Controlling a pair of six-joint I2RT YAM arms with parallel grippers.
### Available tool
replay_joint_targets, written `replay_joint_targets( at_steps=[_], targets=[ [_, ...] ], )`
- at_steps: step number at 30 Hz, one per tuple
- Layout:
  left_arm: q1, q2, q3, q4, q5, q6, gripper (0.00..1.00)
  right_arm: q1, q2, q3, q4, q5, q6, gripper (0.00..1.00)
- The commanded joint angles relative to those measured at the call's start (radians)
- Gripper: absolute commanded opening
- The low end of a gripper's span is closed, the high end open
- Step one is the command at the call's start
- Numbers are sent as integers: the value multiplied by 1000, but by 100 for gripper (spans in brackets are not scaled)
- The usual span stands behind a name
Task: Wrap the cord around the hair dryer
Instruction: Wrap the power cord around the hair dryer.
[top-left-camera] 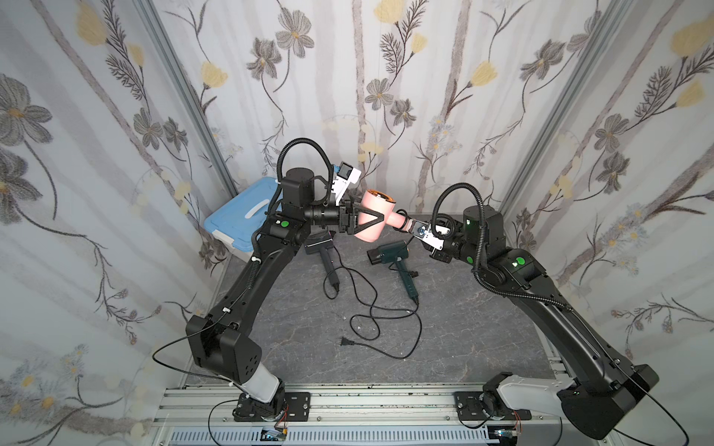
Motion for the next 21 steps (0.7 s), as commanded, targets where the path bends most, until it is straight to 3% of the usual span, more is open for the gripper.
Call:
replay_joint_targets(
  at_steps=[1,5,14,21],
  targets=[
    [-23,36,59,-353,97,230,10,1,-10,6,140,-2,-10,0],
    [-46,101,156,-570,123,366,21,2,-10,16,132,-23,-42,0],
    [-104,159,213,-635,182,407,49,15,11,45,147,-43,-64,0],
    [-131,184,237,-637,218,404,56,35,28,57,162,-47,-57,0]
  ],
)
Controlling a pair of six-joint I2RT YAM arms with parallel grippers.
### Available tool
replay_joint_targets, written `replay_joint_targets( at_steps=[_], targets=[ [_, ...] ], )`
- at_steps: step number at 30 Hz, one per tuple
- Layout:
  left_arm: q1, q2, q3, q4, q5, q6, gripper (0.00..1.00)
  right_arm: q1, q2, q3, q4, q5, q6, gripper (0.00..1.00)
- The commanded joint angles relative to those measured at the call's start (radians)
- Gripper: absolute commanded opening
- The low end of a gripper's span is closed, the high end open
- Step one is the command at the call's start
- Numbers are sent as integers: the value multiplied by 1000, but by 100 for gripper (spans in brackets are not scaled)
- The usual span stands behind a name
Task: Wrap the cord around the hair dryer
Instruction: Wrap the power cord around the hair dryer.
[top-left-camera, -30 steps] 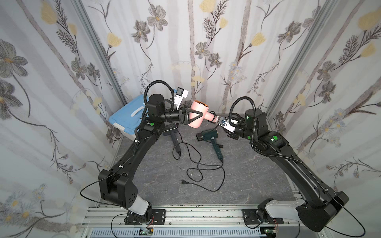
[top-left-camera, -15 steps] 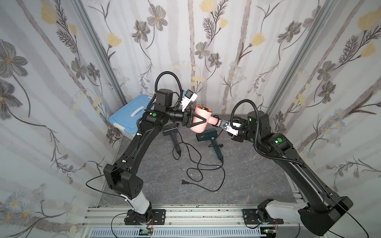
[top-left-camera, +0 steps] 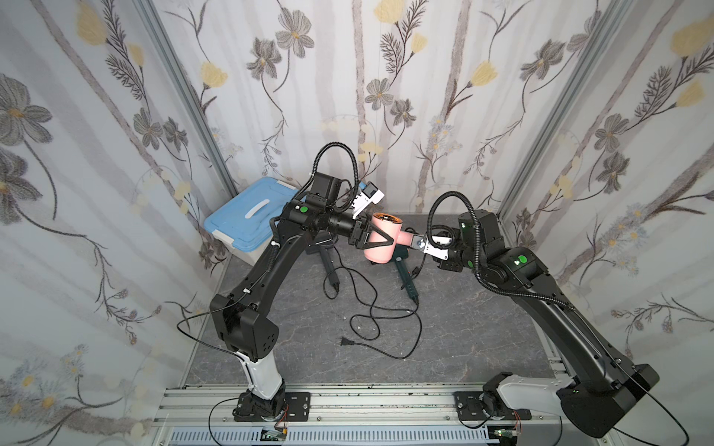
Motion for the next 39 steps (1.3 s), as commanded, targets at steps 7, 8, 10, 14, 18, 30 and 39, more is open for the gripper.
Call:
replay_joint_targets(
  at_steps=[7,8,10,14,18,30,39],
  targets=[
    [-46,18,9,-15,244,-17,72,24,-2,8,402,-168,70,0],
    [-47,21,8,0,244,-33,72,23,-8,2,409,-167,73,0],
    [-47,23,4,39,241,-79,72,24,-20,-14,425,-161,80,0],
    [-48,23,-7,106,162,-167,72,24,-39,-29,436,-153,103,0],
    [-48,18,-16,153,45,-230,69,28,-64,-57,465,-131,119,0],
    [-57,37,8,151,-59,-254,0,35,-75,-60,469,-101,127,0],
    [-37,-8,-8,155,-78,-203,0,5,-85,-66,455,-75,168,55]
  ],
)
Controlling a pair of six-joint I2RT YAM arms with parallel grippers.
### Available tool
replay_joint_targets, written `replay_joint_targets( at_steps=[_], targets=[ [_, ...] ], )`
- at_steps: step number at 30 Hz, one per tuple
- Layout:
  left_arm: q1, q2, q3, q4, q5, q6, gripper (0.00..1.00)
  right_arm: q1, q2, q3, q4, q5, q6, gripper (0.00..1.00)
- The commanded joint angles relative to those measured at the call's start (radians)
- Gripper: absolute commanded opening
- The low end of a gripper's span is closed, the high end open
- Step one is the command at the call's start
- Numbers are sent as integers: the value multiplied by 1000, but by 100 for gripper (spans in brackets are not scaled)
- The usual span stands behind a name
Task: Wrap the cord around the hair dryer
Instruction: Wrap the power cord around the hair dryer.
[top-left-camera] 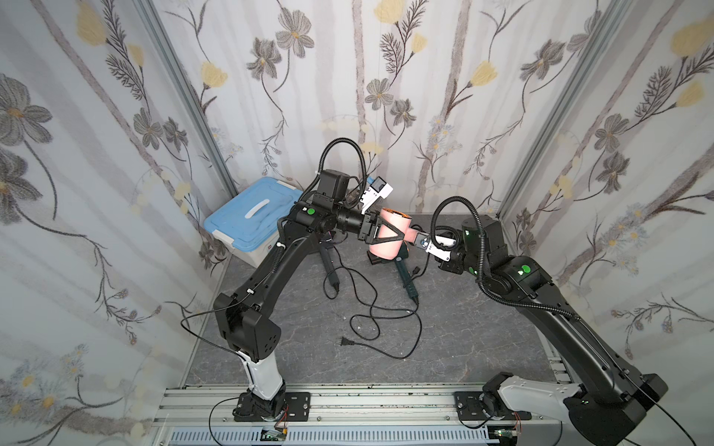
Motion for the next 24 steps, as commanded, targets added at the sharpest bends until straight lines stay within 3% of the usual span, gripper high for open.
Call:
replay_joint_targets(
  at_steps=[1,5,10,13,17,24],
  targets=[
    [11,-13,-10,-27,-91,24,0,-23,-24,10,328,-151,78,63],
    [51,-44,-31,14,-120,2,0,-100,-76,9,308,-249,139,84],
    [93,-90,-54,109,-130,-57,0,-174,-161,-39,299,-337,200,96],
    [116,-119,-75,193,-127,-112,0,-222,-206,-99,310,-376,280,98],
    [135,-160,-108,321,-128,-192,0,-295,-278,-257,408,-541,432,98],
    [141,-199,-148,494,-107,-295,0,-309,-312,-538,645,-699,608,94]
  ],
)
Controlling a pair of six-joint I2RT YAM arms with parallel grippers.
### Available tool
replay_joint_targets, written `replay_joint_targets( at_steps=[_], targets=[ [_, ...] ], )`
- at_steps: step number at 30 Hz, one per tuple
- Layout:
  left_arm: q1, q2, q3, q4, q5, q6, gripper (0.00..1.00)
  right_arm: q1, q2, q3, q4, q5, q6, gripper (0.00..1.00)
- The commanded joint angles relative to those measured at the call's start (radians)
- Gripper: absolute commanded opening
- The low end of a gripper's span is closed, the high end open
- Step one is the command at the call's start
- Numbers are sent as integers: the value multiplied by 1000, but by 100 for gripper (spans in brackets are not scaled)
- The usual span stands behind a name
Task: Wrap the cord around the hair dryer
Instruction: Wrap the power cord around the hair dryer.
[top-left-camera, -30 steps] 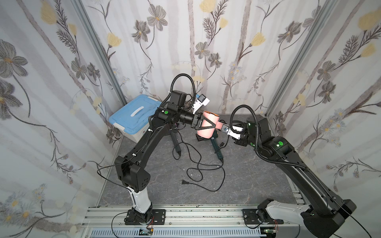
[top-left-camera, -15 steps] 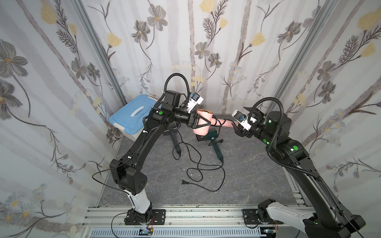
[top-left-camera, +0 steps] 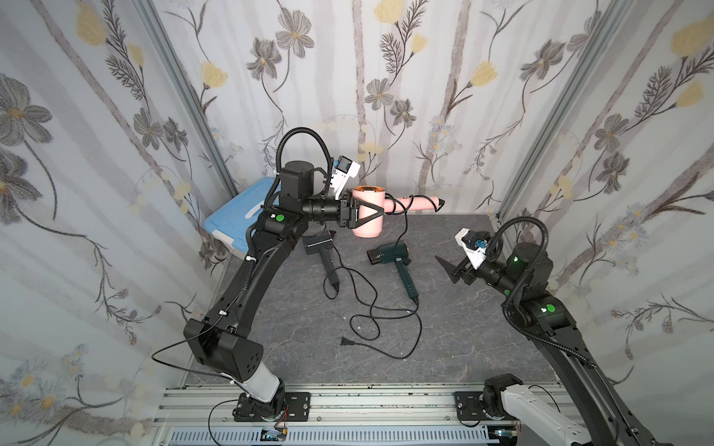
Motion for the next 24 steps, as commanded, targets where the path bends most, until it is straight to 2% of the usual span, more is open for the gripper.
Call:
replay_joint_targets(
  at_steps=[1,8,17,24],
  targets=[
    [2,-21,-18,216,40,-84,0,0,11,-79,204,-125,129,93],
    [0,-54,-66,397,67,-201,0,1,96,-220,522,-237,241,91],
    [-7,-72,-92,483,63,-253,0,47,321,-182,765,-350,369,87],
    [-9,-66,-87,520,58,-279,0,145,439,-108,799,-399,415,82]
  ],
)
